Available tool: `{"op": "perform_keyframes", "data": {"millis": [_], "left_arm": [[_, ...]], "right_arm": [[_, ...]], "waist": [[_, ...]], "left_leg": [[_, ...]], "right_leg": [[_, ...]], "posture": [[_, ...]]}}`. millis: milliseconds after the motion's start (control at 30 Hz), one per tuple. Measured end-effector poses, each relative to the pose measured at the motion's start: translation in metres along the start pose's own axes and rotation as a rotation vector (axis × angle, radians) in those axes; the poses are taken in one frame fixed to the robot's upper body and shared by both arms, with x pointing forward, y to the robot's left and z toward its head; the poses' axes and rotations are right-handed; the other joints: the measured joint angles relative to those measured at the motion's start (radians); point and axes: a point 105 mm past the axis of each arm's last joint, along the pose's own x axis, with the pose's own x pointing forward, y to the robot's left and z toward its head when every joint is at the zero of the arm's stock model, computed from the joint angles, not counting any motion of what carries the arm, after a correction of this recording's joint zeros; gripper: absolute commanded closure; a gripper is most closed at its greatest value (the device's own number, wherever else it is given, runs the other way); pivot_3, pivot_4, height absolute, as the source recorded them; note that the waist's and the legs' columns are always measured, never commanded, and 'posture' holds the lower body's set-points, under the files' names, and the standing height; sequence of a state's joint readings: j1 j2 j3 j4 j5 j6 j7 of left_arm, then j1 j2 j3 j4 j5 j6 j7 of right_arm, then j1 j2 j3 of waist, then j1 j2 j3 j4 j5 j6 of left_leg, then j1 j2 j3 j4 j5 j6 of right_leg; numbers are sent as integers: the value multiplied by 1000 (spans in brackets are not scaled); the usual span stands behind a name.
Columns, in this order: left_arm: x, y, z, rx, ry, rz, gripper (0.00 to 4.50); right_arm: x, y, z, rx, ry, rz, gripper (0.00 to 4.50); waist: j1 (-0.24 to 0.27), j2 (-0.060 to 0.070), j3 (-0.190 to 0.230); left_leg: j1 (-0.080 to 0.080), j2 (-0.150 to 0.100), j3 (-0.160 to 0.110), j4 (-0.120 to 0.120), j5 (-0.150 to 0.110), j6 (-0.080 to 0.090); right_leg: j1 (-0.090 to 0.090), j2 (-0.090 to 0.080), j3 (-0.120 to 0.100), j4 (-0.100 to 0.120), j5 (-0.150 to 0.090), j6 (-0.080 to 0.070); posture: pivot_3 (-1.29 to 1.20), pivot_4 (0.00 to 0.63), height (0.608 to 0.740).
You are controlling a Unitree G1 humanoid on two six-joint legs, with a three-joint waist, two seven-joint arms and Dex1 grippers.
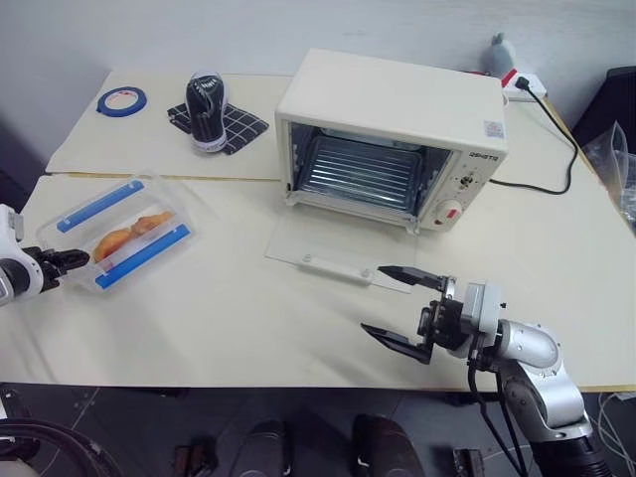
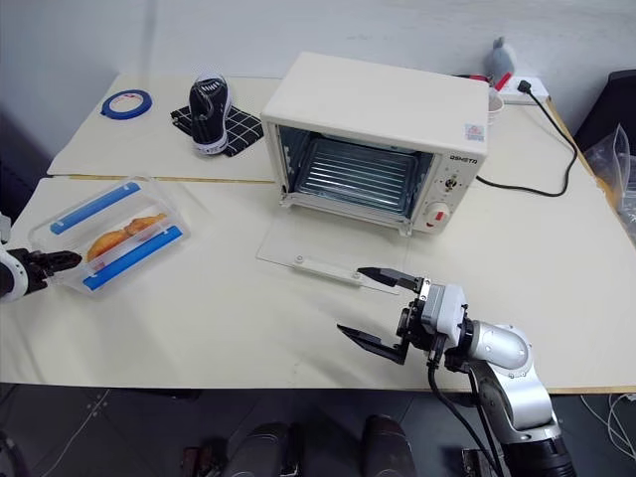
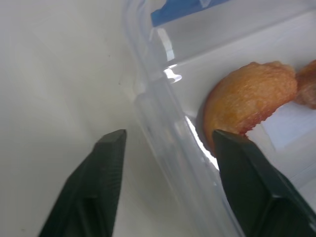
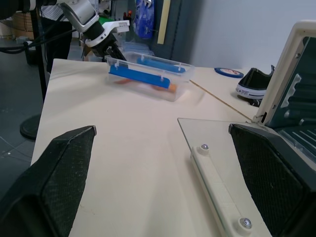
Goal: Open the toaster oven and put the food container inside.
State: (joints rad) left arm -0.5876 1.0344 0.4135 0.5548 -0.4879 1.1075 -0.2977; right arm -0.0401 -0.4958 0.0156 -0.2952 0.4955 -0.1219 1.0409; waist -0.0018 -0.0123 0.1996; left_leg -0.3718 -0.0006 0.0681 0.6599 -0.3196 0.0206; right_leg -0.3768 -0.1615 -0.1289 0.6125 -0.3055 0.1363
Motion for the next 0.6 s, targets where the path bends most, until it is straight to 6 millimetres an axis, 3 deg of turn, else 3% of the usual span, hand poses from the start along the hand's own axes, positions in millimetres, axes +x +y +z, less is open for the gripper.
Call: {"op": "perform_keyframes", "data": {"millis": [67, 233, 367, 467, 600], "left_arm": [[-1, 2, 3, 14, -13, 9, 3357], [-3, -6, 12, 54, -47, -4, 4443], [-5, -22, 24, 77, -91, -51, 4443], [-17, -50, 43, 123, -141, -144, 4443], [-27, -93, 52, 208, -147, -272, 4443]], "right_arm": [[-1, 1, -1, 3, 5, -6, 0], [-1, 0, 0, -11, 9, -4, 0], [-3, -7, 1, -35, 23, -9, 0], [-16, -14, 3, -56, 62, -52, 0], [-38, -10, -2, -34, 138, -108, 0]], "waist": [[-1, 0, 0], [1, -1, 0], [1, -3, 0], [6, -5, 1], [18, -5, 0]], "left_leg": [[0, 0, 0, 0, 0, 0], [0, 0, 0, 1, 0, 0], [-1, 0, 0, 2, 0, 0], [-2, -1, -2, 3, 0, 0], [-3, -1, -2, 3, 0, 1]], "right_leg": [[0, 0, 0, 0, 0, 0], [0, 0, 0, 1, 0, 0], [0, -1, 0, 1, 0, 0], [0, -1, -1, 1, 0, 0], [0, -1, 0, 1, 0, 0]], "posture": [[0, 150, 740], [0, 150, 740], [0, 150, 740], [0, 150, 740], [0, 150, 740]]}}
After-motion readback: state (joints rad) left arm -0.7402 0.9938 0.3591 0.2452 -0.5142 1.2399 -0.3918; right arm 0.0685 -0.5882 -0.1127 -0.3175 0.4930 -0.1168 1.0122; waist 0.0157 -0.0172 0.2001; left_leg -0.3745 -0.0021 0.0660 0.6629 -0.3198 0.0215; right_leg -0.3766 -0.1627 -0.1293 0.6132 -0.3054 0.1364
